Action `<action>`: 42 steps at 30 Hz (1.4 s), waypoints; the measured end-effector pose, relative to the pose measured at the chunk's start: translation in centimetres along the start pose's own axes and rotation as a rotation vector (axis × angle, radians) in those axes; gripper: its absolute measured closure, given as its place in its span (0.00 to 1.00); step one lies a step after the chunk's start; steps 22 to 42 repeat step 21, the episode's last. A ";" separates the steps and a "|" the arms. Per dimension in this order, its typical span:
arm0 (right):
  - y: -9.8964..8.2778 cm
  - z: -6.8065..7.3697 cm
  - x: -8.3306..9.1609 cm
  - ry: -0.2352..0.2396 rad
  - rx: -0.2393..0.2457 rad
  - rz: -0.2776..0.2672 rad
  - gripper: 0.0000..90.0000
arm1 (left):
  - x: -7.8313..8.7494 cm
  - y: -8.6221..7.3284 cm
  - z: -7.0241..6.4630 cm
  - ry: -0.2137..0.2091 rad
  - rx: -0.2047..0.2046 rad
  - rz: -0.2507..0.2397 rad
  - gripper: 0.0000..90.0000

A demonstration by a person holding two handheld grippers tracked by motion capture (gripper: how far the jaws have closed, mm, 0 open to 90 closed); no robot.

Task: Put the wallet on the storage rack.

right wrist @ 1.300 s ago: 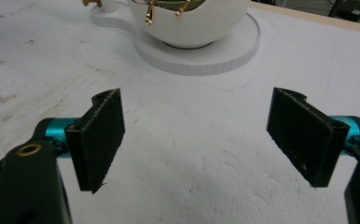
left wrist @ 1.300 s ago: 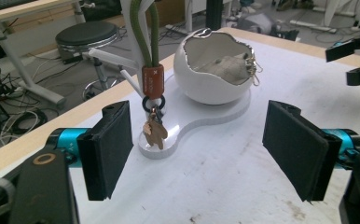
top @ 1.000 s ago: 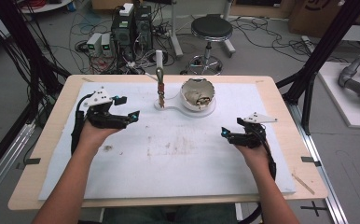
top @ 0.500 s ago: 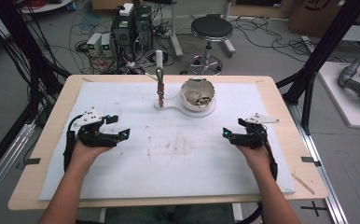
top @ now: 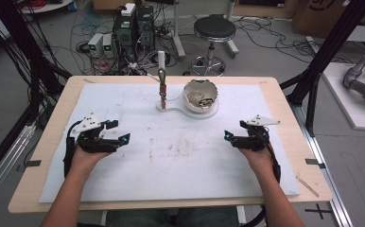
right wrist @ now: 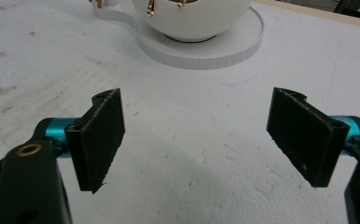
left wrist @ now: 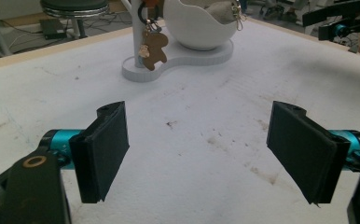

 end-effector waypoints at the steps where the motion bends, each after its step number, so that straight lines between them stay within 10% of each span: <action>1: 0.0 0.0 0.0 -0.001 0.000 -0.001 0.22 | 0.0 0.0 0.0 -0.001 0.002 0.000 0.23; 42: -0.2 -0.1 0.0 -0.006 0.002 0.018 0.22 | -0.1 -0.5 0.1 -0.011 0.019 0.025 0.23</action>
Point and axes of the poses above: each handheld gripper's, and its own axes: x roughly backward along the jaws, y roughly out of its top, z roughly to its left, the point moved 6 cm from there along -x, roughly forward along the jaws, and after that the axes turned 15 degrees about -z, right-handed, at the moved point
